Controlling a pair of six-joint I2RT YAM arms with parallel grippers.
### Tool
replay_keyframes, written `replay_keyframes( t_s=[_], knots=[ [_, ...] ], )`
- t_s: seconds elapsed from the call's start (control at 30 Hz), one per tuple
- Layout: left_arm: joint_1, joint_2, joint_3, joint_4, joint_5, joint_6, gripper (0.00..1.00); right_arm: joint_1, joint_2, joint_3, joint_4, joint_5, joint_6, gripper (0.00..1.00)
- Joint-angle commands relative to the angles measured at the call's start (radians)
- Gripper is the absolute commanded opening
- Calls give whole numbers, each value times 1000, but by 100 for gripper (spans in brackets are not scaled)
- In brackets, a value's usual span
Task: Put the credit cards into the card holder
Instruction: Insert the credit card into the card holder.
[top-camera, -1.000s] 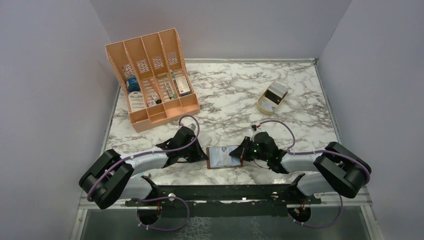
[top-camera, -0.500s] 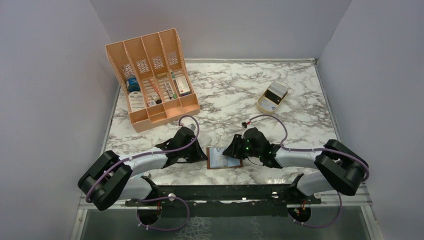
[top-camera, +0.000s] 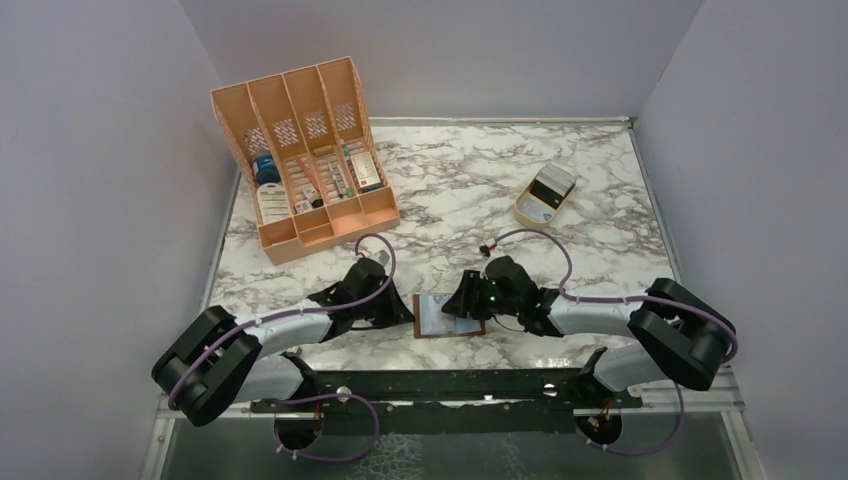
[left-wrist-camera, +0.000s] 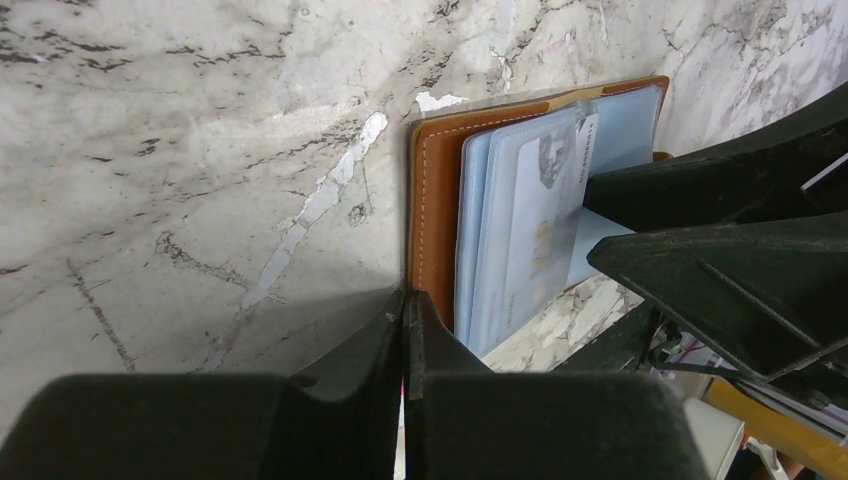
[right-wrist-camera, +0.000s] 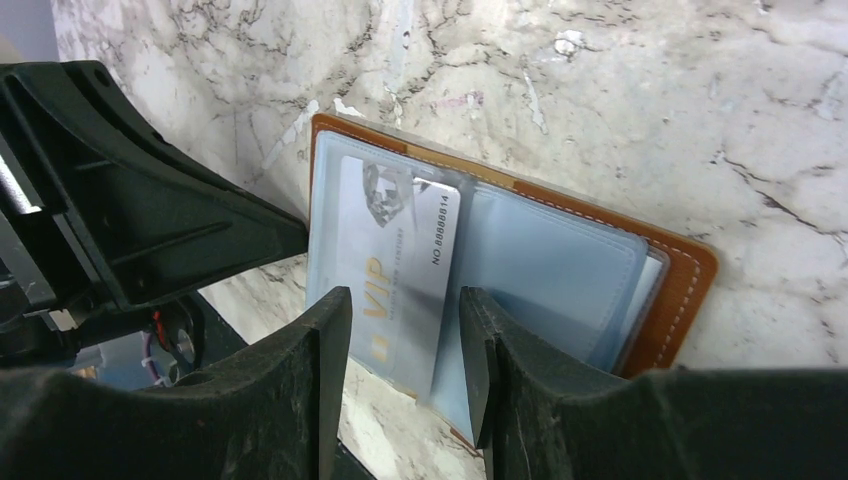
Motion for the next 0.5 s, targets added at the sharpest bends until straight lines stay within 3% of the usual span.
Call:
replay_keyframes(
  t_s=[0.0, 0.23, 0.47],
  knots=[
    [-7, 27, -20, 74, 38, -8, 6, 22, 39, 25, 18, -24, 0, 43],
    [-9, 62, 14, 81, 55, -7, 5, 50, 83, 42, 110, -83, 44, 37],
    [-9, 32, 39, 12, 13, 3, 7, 61, 23, 75, -29, 6, 14, 36]
  ],
)
